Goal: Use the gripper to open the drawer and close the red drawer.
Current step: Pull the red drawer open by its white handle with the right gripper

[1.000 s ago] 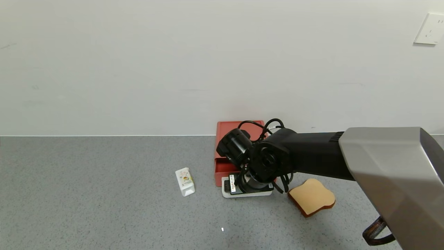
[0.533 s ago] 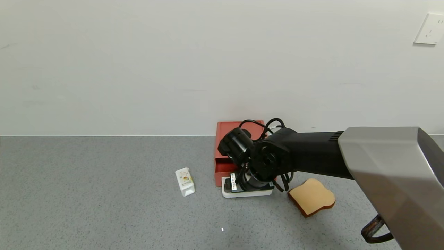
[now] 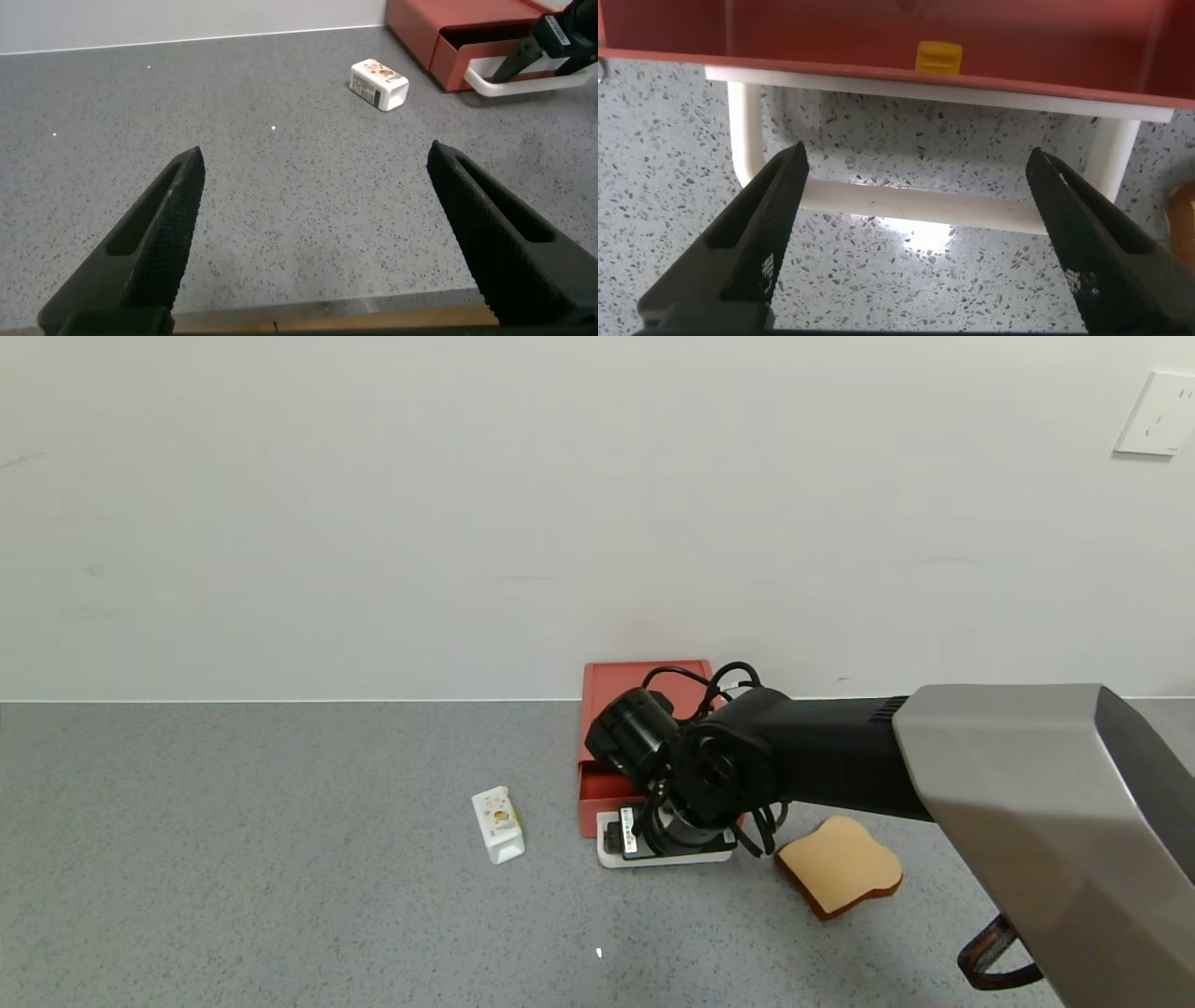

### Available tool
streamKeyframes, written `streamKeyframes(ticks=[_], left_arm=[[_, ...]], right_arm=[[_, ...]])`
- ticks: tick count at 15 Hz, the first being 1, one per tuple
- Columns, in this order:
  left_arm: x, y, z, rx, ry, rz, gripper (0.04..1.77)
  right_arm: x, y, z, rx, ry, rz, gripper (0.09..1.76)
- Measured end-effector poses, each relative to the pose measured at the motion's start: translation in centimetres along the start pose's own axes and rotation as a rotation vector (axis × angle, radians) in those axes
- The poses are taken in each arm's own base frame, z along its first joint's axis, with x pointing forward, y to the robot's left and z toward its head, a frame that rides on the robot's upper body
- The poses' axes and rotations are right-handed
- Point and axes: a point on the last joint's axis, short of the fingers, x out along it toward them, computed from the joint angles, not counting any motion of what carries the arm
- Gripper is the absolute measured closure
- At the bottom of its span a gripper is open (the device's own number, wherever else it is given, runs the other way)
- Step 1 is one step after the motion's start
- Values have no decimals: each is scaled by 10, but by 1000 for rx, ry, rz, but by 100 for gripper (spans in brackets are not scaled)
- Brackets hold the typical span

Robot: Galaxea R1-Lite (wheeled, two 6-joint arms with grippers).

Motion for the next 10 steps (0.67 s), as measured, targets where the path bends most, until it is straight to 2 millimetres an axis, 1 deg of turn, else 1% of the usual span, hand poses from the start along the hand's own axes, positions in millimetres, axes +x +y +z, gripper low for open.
streamKeyframes(ticks=[10], left_arm=[[0,0,0,0,0,0,9]], right_arm=[[-10,4,-15,-26,77,-31,14]])
